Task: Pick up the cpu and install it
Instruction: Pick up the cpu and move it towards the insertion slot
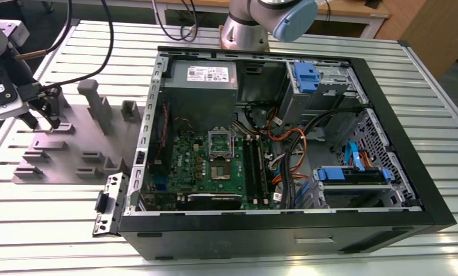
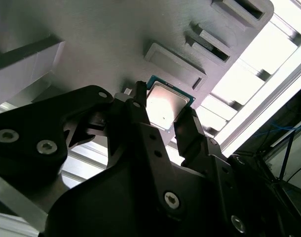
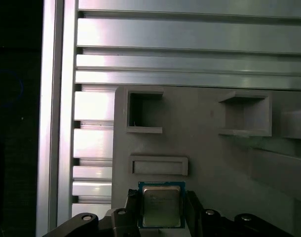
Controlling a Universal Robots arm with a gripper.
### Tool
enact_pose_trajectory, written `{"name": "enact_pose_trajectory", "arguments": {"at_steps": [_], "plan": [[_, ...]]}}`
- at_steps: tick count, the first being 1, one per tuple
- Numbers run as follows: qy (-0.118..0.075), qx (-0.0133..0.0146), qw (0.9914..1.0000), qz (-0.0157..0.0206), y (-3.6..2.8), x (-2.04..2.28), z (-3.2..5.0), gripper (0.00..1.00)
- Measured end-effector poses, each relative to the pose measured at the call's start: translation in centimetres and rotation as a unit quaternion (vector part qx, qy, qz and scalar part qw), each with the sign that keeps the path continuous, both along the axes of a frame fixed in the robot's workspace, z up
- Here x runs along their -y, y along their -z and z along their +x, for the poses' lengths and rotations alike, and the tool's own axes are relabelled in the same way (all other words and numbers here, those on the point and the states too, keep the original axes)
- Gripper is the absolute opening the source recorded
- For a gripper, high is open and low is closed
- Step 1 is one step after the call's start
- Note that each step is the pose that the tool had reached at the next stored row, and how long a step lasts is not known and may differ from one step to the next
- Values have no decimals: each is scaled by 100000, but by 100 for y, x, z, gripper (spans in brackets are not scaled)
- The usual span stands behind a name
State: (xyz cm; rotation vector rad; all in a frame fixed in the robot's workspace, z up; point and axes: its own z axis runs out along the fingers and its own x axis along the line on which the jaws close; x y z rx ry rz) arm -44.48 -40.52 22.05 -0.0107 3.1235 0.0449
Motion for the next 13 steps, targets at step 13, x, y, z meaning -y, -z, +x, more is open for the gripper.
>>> {"name": "enact_pose_trajectory", "arguments": {"at_steps": [13], "plan": [[0, 1, 100000, 1, -40, 0, 0, 47]]}}
